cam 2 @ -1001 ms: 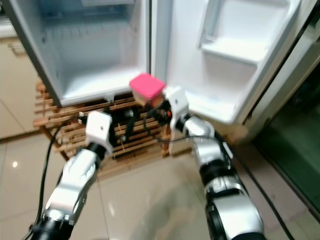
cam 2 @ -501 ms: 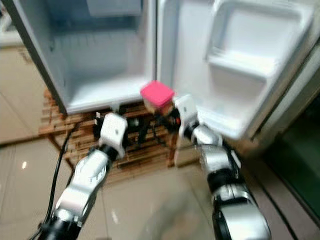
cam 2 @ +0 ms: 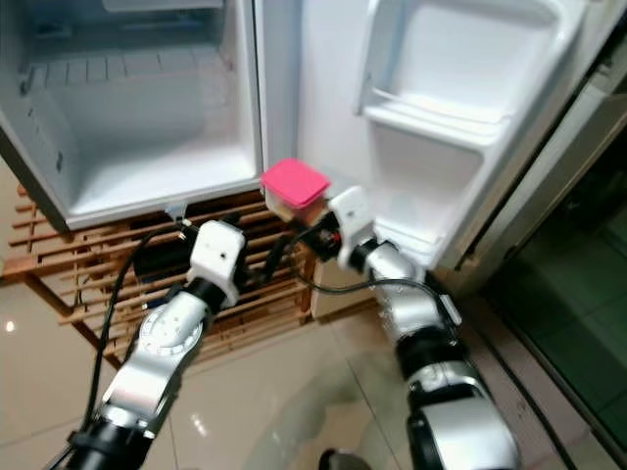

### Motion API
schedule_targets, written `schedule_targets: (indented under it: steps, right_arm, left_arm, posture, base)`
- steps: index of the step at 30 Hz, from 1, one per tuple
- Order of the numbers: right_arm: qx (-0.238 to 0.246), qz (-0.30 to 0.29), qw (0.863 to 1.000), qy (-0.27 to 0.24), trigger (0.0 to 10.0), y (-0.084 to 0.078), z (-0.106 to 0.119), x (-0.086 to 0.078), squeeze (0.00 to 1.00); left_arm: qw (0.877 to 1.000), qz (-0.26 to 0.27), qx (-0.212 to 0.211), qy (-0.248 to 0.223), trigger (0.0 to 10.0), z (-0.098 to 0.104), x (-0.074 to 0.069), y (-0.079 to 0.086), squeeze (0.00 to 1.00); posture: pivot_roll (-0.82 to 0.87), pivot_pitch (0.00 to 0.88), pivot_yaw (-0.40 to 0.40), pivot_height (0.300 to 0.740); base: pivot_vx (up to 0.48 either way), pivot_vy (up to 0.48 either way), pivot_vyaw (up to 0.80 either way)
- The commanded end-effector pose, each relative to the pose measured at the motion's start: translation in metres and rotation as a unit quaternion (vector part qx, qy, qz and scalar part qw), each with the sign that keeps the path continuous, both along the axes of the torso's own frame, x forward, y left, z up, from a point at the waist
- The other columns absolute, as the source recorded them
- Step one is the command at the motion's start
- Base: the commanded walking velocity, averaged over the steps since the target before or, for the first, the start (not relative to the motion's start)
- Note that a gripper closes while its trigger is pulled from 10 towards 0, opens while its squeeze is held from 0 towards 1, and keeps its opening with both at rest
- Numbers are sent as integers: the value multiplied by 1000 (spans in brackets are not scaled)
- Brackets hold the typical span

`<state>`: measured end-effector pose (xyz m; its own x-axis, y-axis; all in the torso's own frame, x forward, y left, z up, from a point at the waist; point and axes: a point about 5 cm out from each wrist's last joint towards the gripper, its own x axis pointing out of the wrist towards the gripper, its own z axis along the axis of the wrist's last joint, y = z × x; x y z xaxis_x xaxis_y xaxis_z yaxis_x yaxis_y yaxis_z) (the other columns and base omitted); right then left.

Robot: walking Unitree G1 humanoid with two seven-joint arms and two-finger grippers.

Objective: Restocking fridge

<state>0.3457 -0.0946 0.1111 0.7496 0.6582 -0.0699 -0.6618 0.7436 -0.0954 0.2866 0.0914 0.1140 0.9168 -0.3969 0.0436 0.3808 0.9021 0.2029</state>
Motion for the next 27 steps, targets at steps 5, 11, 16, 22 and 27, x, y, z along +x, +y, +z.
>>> schedule_targets:
  steps: [5,11,16,22,27]
  right_arm:
    - [-4,-16,1000,-18,0,-10,7,4,0]
    - [-13,-26,999,-33,0,-10,10,6,0]
    - [-31,-45,997,-50,0,-11,12,11,0]
    - [-49,-52,996,-61,0,-10,15,16,0]
    - [-53,-82,993,-69,0,-11,23,25,0]
  left_arm:
    - [1000,-6,-15,4,10000,1,1,-4,0]
    - [1000,-15,-26,1,10000,2,0,-4,0]
    - [999,-23,-26,5,10000,-2,0,6,0]
    - [999,-33,-31,-3,10000,2,-1,8,0]
    - [999,-40,-34,-4,10000,4,-6,8,0]
  posture:
    - [22,0,-18,740]
    - [20,0,-19,740]
    - [16,0,-19,740]
    - [26,6,-16,740]
    - [46,18,-13,740]
  base:
    - [185,-218,0]
    - [0,0,0]
    - [0,0,0]
    - [0,0,0]
    - [0,0,0]
